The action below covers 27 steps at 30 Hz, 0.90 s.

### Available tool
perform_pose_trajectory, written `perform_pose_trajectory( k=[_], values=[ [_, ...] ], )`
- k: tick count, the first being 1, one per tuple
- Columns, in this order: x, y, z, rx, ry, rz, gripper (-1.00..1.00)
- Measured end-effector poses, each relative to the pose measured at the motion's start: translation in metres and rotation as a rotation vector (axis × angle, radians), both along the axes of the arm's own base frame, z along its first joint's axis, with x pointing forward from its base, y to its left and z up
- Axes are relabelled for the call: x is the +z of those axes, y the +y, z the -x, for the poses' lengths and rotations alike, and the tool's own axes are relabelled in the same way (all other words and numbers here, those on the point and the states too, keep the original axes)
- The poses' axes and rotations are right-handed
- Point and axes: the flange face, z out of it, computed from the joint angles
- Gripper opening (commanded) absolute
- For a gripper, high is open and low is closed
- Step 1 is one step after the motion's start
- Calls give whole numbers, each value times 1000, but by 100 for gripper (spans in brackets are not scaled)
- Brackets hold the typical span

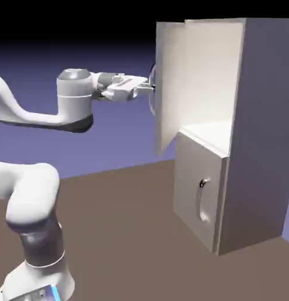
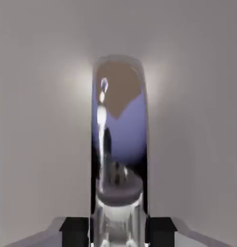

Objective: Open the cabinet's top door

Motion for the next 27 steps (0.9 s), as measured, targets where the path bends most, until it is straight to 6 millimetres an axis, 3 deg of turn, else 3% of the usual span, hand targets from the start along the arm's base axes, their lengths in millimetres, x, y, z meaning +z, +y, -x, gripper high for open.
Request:
perform_pose_trajectory(
  k=[13,27],
  values=[
    [0,96,10,-359,-1,-3,-100],
    [0,198,-19,-751,-2,-4,-100]
  ],
)
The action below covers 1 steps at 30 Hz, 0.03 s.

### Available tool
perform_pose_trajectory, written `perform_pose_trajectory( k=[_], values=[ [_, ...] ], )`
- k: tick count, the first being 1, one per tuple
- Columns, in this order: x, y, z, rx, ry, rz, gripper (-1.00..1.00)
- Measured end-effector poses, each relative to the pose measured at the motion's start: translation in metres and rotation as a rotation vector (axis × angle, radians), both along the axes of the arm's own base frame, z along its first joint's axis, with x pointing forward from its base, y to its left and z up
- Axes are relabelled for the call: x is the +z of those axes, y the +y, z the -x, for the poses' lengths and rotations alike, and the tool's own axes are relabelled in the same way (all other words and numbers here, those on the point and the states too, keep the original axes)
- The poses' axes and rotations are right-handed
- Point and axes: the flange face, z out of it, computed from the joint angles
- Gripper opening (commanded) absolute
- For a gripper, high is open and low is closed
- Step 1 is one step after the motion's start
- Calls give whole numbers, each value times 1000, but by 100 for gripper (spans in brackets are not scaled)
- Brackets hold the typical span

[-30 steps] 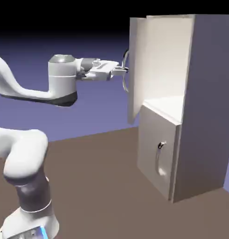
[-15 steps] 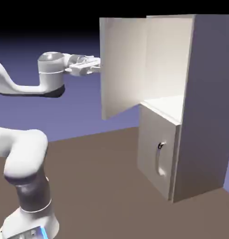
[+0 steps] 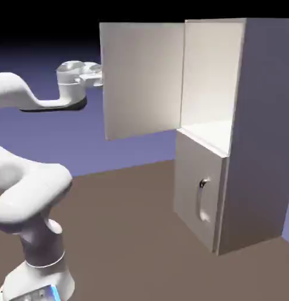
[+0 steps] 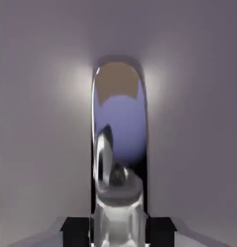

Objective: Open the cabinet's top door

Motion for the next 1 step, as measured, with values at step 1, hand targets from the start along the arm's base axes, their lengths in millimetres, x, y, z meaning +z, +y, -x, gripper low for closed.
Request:
perform_pose_trajectory(
  k=[1],
  values=[
    [0,6,-3,-23,0,0,100]
  ],
)
